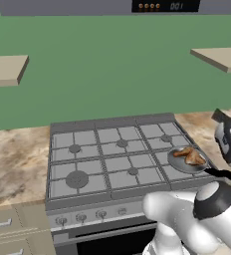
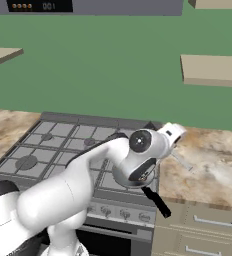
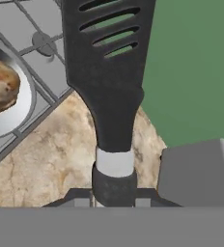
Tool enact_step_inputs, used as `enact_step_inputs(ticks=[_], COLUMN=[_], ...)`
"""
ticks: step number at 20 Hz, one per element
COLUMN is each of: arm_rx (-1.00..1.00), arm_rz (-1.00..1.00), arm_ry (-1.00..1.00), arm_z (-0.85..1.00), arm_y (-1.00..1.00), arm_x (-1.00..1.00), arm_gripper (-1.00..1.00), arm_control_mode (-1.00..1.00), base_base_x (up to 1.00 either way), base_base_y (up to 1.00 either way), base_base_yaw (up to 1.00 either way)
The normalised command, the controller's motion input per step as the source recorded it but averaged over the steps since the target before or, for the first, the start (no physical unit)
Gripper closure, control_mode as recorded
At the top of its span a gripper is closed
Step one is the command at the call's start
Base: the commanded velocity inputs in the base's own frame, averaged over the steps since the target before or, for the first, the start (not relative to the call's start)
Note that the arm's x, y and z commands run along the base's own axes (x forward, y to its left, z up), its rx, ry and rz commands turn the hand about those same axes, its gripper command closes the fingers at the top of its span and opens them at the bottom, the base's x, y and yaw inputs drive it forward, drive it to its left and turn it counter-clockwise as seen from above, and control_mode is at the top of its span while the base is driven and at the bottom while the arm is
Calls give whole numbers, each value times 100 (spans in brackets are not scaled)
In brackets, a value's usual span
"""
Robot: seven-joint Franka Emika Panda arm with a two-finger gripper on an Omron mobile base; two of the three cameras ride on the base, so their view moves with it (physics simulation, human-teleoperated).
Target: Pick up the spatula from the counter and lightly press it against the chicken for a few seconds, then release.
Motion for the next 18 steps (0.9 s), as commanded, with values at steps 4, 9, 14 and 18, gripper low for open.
enact_step_inputs(ticks=[4,9,14,18], arm_rx=[-2,-2,-6,0], arm_rz=[21,8,4,15], arm_ry=[25,24,25,14], arm_z=[2,-2,5,-14], arm_y=[0,1,1,0], arm_x=[1,5,0,-1], arm_gripper=[100,100,100,100], arm_control_mode=[-100,-100,-100,-100], base_base_x=[0,0,0,0], base_base_y=[0,0,0,0], base_base_yaw=[0,0,0,0])
